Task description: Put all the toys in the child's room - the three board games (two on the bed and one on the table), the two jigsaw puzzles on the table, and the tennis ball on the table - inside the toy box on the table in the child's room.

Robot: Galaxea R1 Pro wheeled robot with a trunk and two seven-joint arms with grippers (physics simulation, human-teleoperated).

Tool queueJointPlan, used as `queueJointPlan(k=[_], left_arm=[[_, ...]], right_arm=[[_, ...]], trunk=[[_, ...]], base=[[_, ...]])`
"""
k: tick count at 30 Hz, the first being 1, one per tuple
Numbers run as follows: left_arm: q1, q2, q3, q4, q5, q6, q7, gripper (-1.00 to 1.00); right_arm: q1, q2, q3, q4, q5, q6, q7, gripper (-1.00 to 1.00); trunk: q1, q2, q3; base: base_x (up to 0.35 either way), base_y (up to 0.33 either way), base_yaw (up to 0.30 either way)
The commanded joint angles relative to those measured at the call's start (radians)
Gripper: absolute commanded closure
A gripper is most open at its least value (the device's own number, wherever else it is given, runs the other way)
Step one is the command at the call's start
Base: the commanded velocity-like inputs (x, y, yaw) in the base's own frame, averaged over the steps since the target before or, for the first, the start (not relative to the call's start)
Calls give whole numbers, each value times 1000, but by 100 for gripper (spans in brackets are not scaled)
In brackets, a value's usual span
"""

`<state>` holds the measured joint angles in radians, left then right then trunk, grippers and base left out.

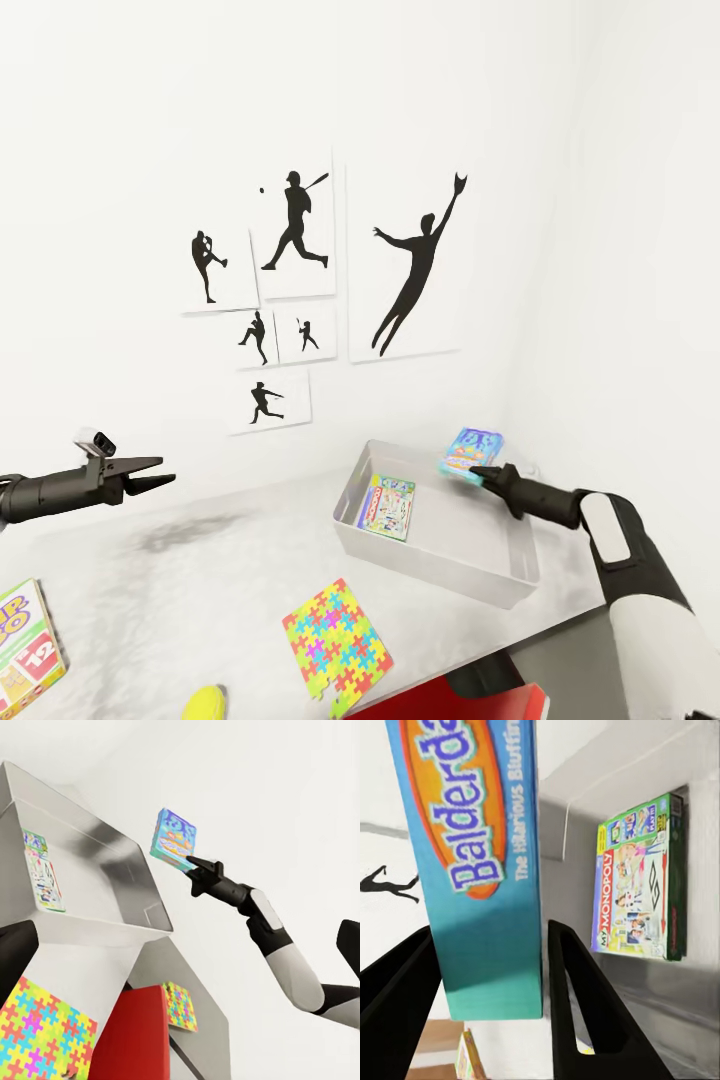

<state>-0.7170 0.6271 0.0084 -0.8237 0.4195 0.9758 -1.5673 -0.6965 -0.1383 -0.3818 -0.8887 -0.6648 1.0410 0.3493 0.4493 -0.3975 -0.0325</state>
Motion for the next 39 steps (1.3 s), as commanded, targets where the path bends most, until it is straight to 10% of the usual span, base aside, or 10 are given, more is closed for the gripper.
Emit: queueJointPlan(k=[1,14,29,39], left_arm=[[-1,0,-1,0,0,11,-4,-100],[-1,0,-1,0,1,11,-4,-100],[-1,1,1,0,1,11,-4,-100],[-1,2,2,0,1,11,-4,-100]], right_arm=[[-3,-2,-1,5,-4,6,2,100],[-9,-68,69,154,-6,6,-32,100],[-13,-65,203,181,-5,6,-37,100],[-52,-55,223,248,-4,6,-90,100]], trunk=[[1,-2,-2],[1,-2,-2],[1,-2,-2],[1,-2,-2]], base=[[0,0,0],[0,0,0],[0,0,0],[0,0,0]])
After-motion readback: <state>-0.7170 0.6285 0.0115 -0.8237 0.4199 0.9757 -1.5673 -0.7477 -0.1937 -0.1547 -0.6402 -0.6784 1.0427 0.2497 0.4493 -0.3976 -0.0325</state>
